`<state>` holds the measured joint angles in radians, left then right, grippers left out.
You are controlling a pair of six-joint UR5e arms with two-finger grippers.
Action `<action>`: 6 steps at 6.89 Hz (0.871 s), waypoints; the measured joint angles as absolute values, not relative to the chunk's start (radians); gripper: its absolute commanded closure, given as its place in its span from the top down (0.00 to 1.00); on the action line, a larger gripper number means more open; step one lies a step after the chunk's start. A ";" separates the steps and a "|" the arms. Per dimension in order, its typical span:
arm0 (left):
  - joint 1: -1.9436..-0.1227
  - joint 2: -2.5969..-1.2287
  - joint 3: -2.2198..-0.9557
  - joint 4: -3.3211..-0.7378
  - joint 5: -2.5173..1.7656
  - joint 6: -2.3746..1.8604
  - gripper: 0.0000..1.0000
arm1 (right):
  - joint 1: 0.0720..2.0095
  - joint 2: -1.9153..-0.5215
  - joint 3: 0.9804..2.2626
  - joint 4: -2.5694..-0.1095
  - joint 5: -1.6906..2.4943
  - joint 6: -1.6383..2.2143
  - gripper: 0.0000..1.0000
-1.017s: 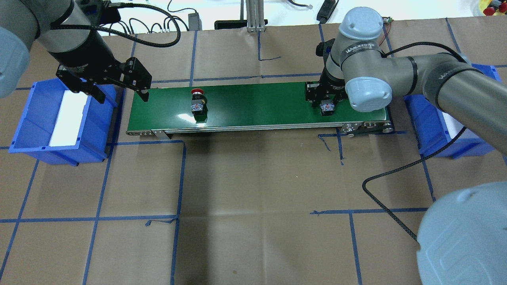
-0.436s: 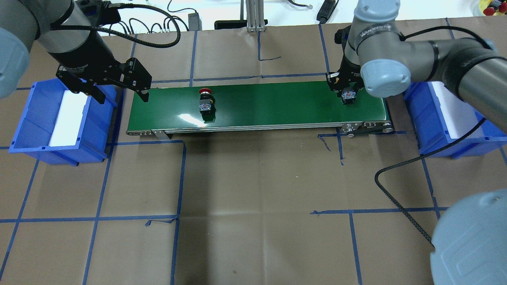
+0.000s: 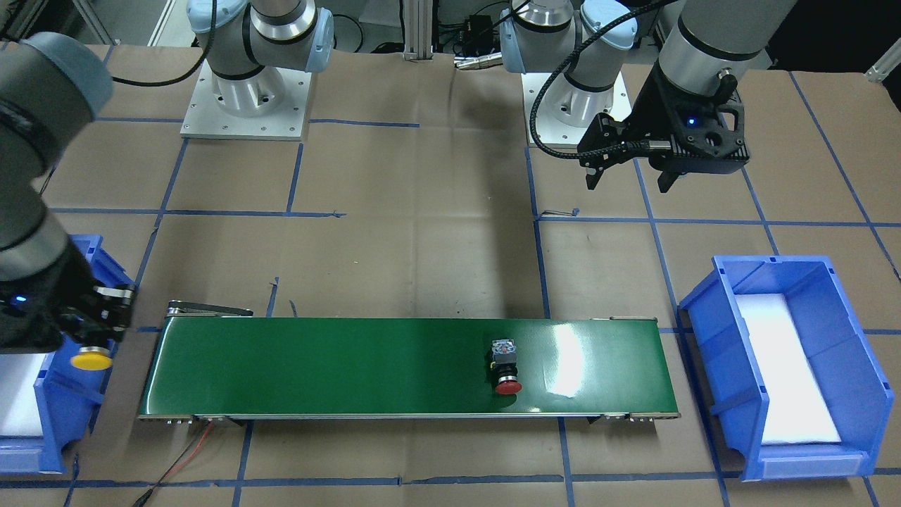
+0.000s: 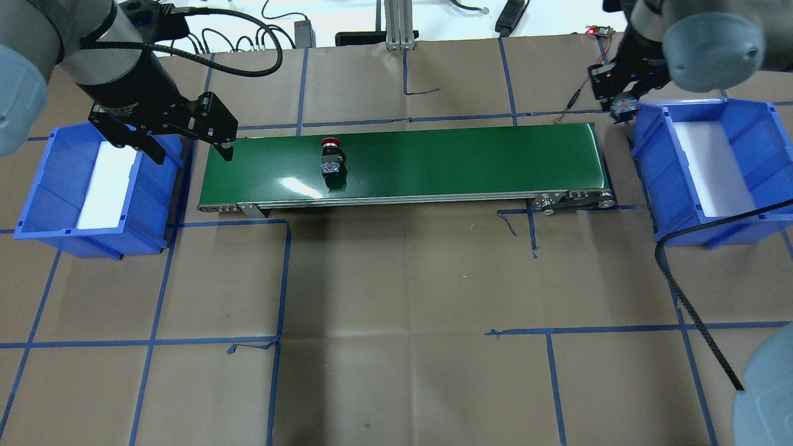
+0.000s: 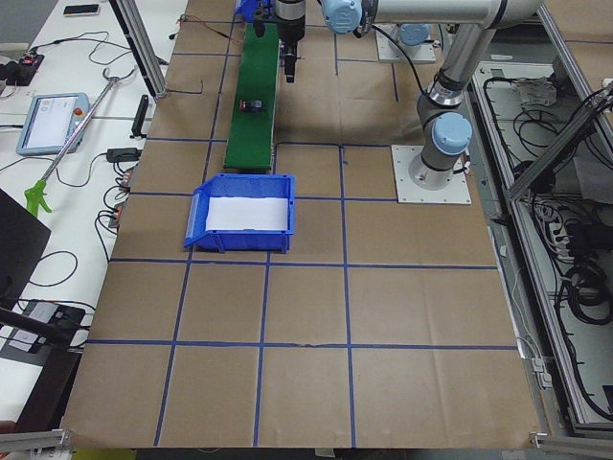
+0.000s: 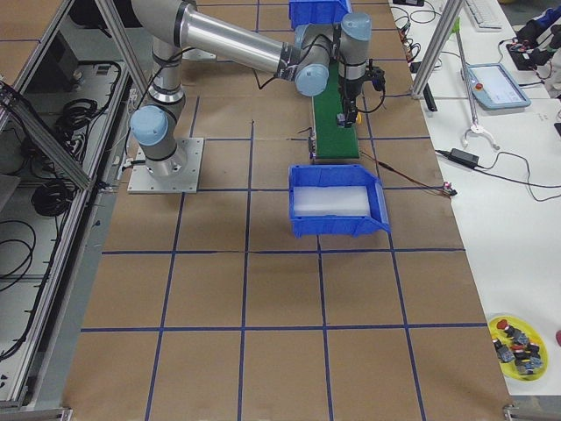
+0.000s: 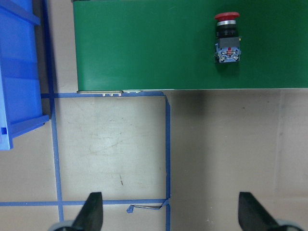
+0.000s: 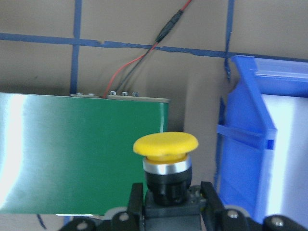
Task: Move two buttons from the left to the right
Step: 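Carry the yellow button with the right gripper over the empty bin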
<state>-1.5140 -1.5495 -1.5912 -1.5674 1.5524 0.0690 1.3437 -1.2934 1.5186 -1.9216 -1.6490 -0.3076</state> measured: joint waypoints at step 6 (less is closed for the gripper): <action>-1.514 -1.548 -1.595 -1.566 1.552 0.069 1.00 | 1.020 -1.289 1.722 -2.160 -1.606 -0.650 0.05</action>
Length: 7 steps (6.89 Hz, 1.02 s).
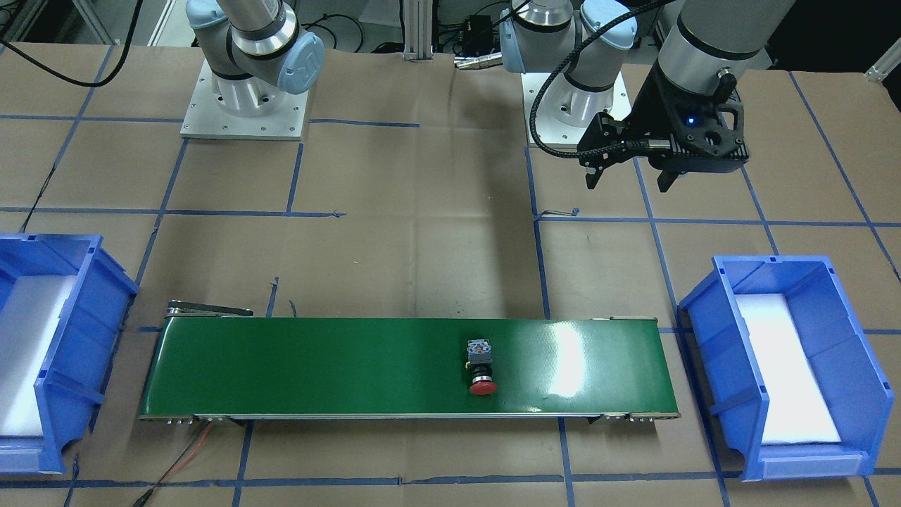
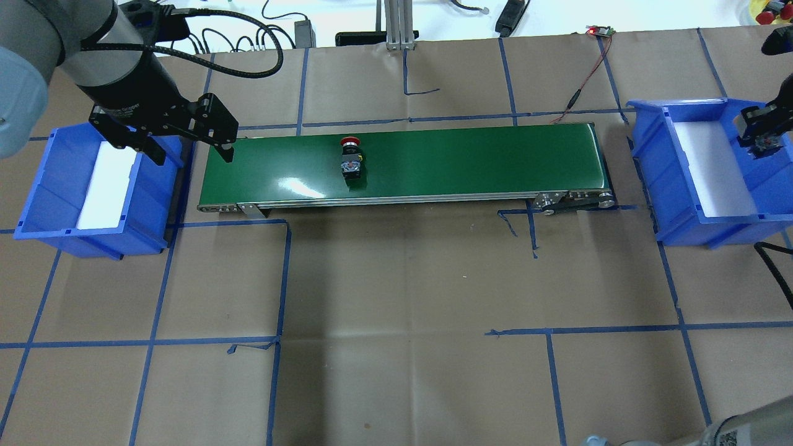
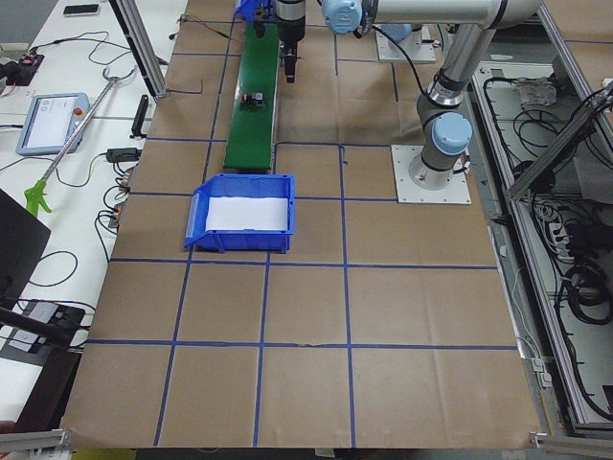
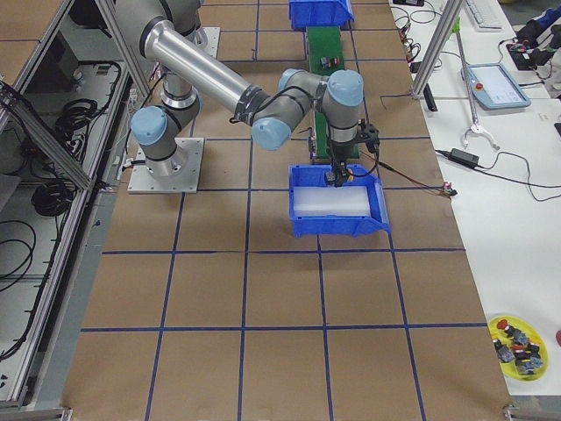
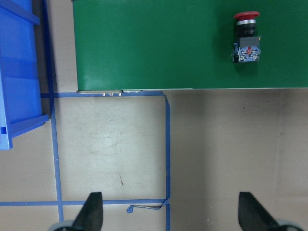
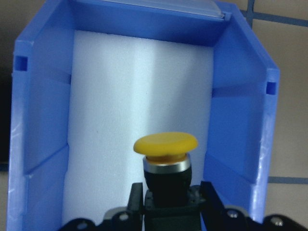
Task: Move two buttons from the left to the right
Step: 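Carry the yellow button with the right gripper over the empty bin, then lower the yellow button into the bin and open the right gripper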
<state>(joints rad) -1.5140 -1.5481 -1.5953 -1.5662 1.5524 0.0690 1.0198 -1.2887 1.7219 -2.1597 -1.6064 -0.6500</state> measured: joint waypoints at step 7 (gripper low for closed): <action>-1.514 -1.548 -1.598 -1.565 1.552 0.069 1.00 | 1.016 -1.192 1.840 -2.242 -1.605 -0.674 0.05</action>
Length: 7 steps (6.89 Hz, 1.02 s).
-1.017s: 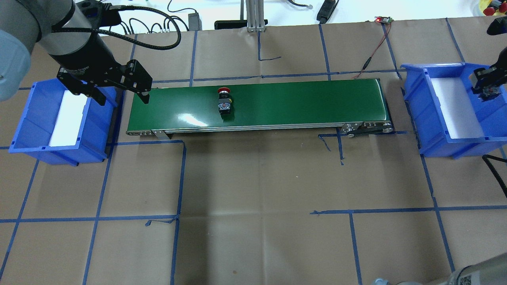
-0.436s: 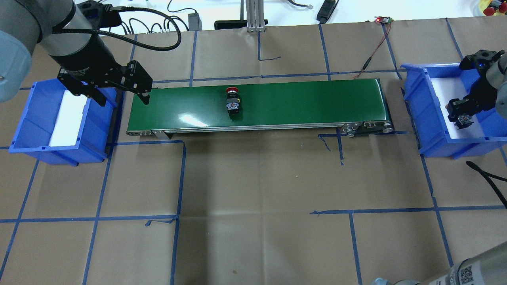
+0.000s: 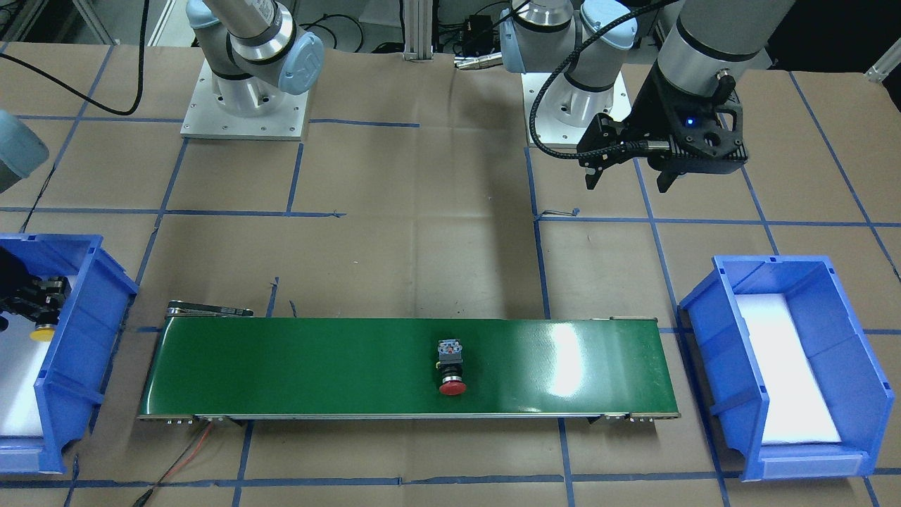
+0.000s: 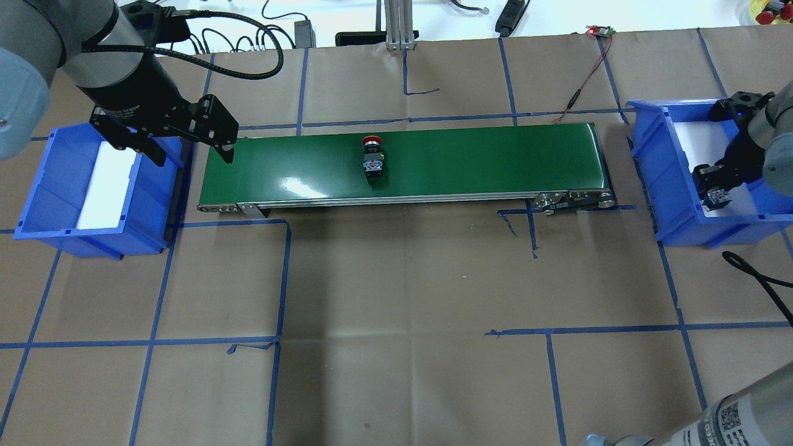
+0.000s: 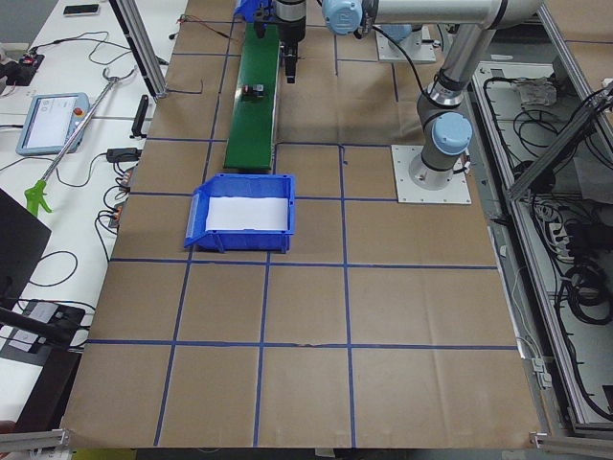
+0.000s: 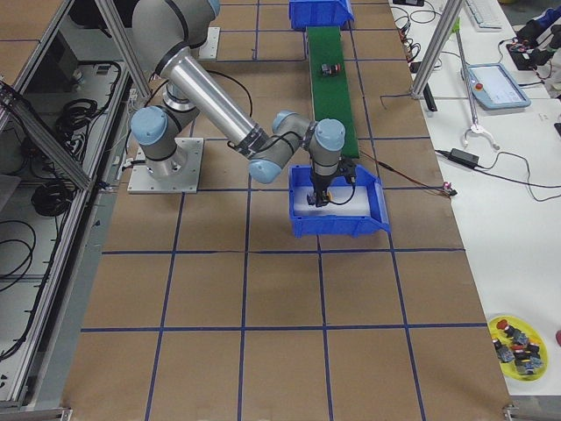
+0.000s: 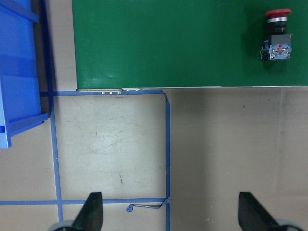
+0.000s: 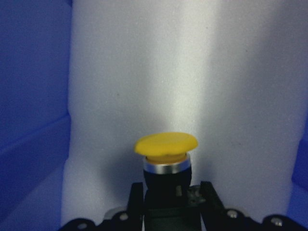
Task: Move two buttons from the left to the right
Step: 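Lower the yellow button into the bin and open the right gripper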
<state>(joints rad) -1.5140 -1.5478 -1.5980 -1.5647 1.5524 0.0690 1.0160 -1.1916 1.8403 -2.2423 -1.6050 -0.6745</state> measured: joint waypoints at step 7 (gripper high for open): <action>-1.514 -1.548 -1.597 -1.564 1.552 0.069 1.00 | 1.013 -1.227 1.825 -2.219 -1.608 -0.671 1.00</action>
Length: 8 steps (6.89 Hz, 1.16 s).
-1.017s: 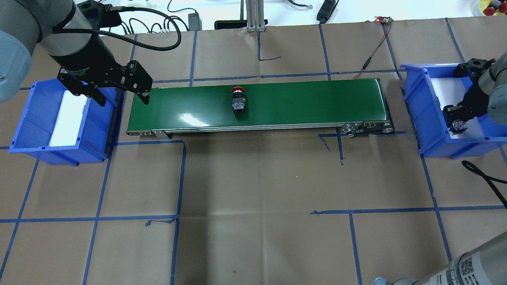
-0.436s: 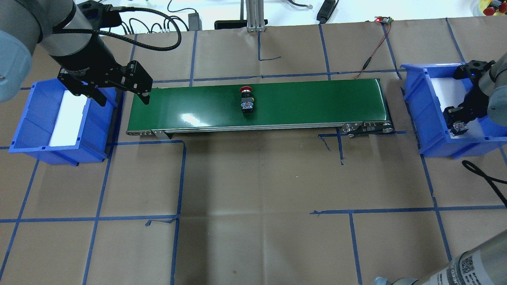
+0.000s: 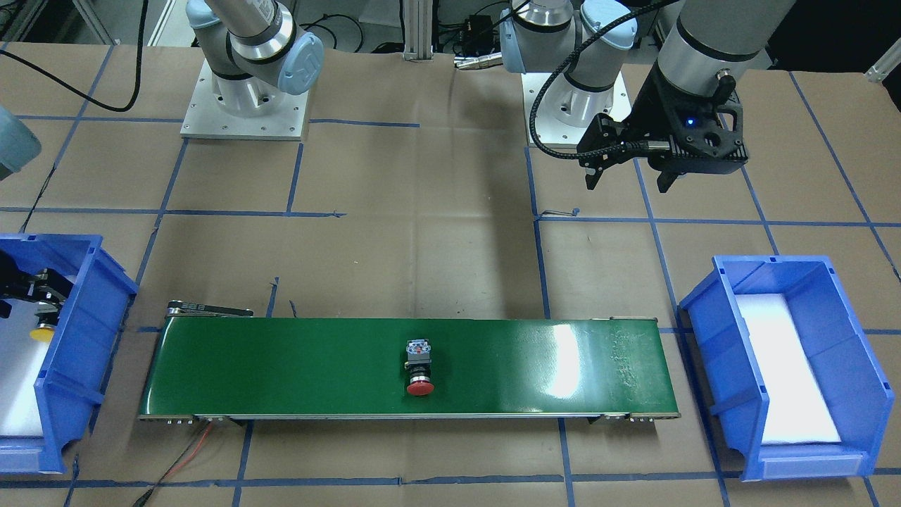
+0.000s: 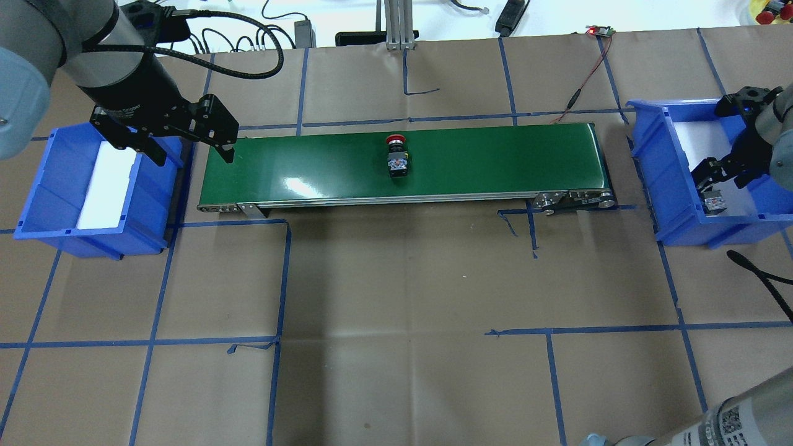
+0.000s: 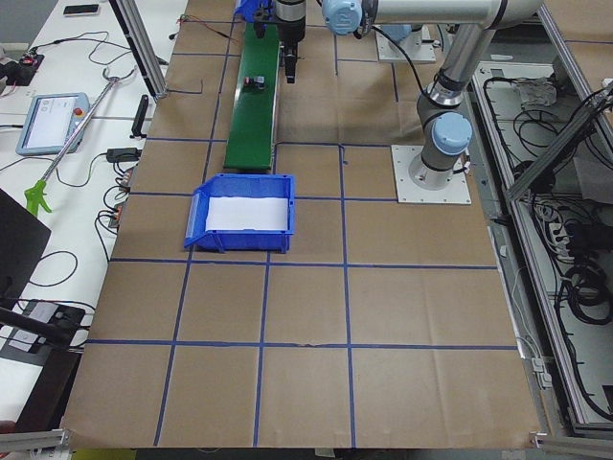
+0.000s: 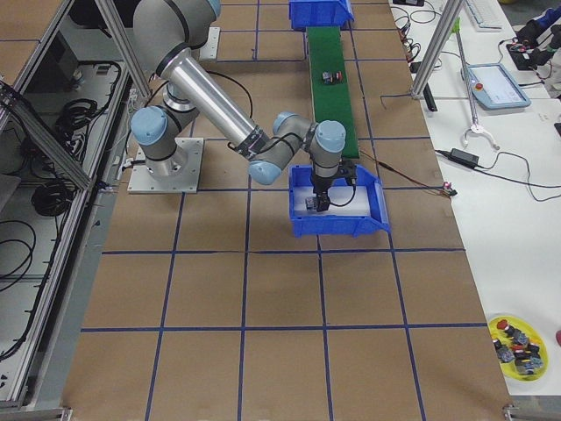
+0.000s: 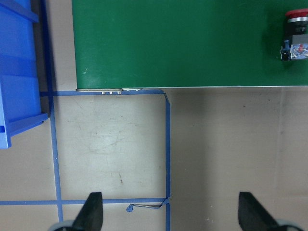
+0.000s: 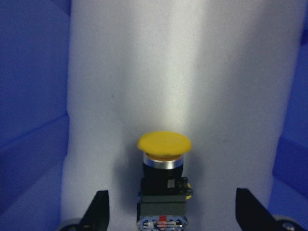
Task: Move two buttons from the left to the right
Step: 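Lower the yellow button into the bin and open the right gripper, then move the right gripper to the red button on the belt and grasp it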
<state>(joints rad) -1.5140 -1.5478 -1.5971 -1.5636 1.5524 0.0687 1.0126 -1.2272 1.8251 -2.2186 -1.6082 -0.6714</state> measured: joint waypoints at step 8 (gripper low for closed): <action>-1.514 -1.548 -1.597 -1.563 1.552 0.068 1.00 | 1.327 -1.373 1.518 -1.885 -1.530 -0.326 1.00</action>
